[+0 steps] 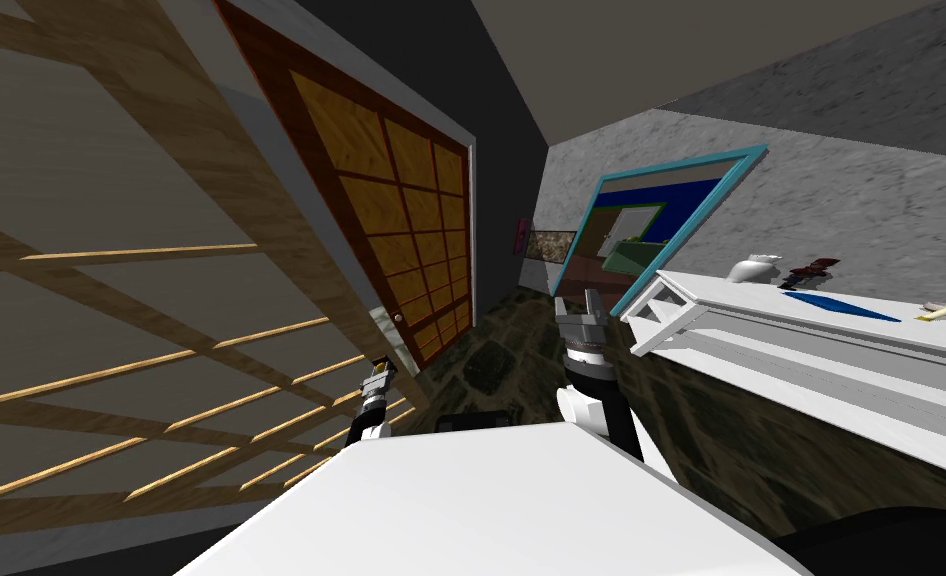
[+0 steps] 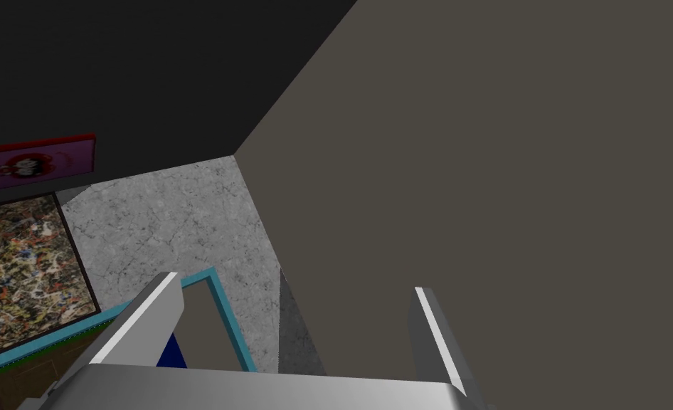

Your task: Pull the door open

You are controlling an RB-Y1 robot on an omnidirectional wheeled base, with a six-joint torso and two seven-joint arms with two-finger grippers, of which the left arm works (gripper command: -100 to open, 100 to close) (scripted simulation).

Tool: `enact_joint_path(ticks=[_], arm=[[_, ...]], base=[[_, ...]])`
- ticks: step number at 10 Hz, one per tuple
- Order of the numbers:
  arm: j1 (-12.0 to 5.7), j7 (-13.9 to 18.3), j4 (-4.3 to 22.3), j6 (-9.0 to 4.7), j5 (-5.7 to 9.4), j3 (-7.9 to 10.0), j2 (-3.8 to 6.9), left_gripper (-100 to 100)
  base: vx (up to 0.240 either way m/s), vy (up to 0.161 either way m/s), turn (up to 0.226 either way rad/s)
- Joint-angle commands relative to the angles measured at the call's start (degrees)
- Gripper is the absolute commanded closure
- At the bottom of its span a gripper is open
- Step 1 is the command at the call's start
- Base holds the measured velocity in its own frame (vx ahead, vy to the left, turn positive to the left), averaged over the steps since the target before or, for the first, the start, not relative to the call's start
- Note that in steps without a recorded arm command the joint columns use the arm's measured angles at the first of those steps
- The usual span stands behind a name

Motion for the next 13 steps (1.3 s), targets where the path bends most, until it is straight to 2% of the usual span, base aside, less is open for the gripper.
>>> enact_joint_path(ticks=[1, 4, 5, 7, 13], arm=[[0.02, -0.01, -0.03, 0.00, -0.02, -0.06, -0.09, 100], [0.02, -0.01, -0.03, 0.00, -0.02, -0.06, -0.09, 100], [0.48, 1.18, -0.54, -0.10, -0.57, -1.38, 0.64, 100], [0.81, 2.08, -0.95, -0.23, -0.97, -2.35, 1.14, 100], [2.34, 6.32, -2.87, -0.82, -2.86, -6.92, 3.51, 100]], base=[[-0.015, 0.000, -0.011], [-0.002, 0.000, -0.001], [-0.136, 0.015, -0.084], [-0.215, 0.008, -0.082], [-0.230, 0.020, -0.081]])
